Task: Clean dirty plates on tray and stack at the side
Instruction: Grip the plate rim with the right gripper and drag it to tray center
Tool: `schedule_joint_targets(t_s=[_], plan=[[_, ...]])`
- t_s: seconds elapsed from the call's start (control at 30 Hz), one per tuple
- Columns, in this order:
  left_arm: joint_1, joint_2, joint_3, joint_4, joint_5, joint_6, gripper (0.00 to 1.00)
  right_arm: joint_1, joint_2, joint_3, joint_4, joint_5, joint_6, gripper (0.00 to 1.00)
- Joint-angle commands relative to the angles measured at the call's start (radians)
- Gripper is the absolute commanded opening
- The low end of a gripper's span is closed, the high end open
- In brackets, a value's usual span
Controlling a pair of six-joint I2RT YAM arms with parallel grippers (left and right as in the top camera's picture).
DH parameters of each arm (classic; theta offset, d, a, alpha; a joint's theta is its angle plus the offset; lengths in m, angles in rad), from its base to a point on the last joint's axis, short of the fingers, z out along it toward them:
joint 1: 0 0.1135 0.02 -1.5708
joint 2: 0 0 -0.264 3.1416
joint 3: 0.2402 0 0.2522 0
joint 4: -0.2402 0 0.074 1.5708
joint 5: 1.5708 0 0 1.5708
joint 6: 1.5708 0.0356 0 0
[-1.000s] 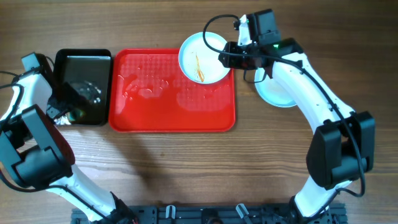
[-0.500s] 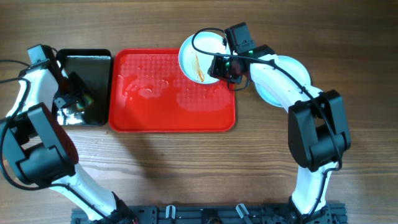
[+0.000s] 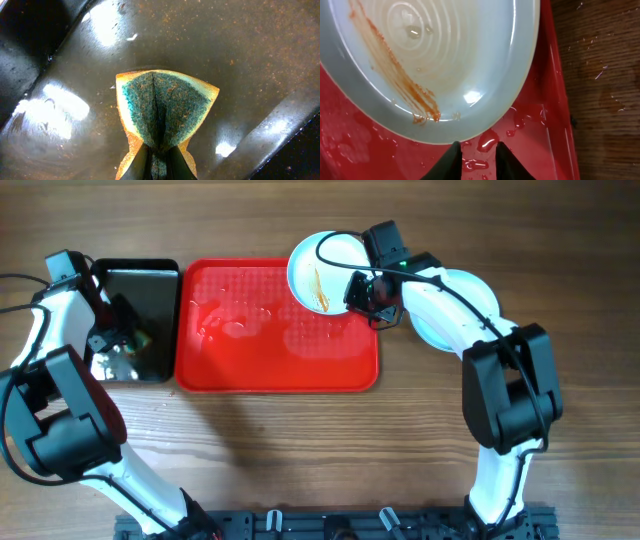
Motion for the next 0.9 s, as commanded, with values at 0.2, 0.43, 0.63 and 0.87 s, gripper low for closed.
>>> schedule_joint_targets(t_s=[0.2,0.43,0.63,0.87], plan=[[-0.004,-0.008,0.029,-0.002,0.012,0.016,0.04,0.014,0.094,0.003,0.047,-0.011,0.032,0.04],[-0.005,-0.138,0.049,-0.092,0.013,0.016,0.04,0.091,0.094,0.021,0.065,-0.102,-0.149,0.04],[-0.005,-0.248,0.049,-0.142,0.026,0.016,0.04,0.168,0.094,0.089,-0.022,-0.122,-0.308,0.04],[-0.053,-0.326,0.049,-0.143,0.064,0.046,0.04,0.159,0.093,0.171,-0.052,-0.023,-0.284,0.46]])
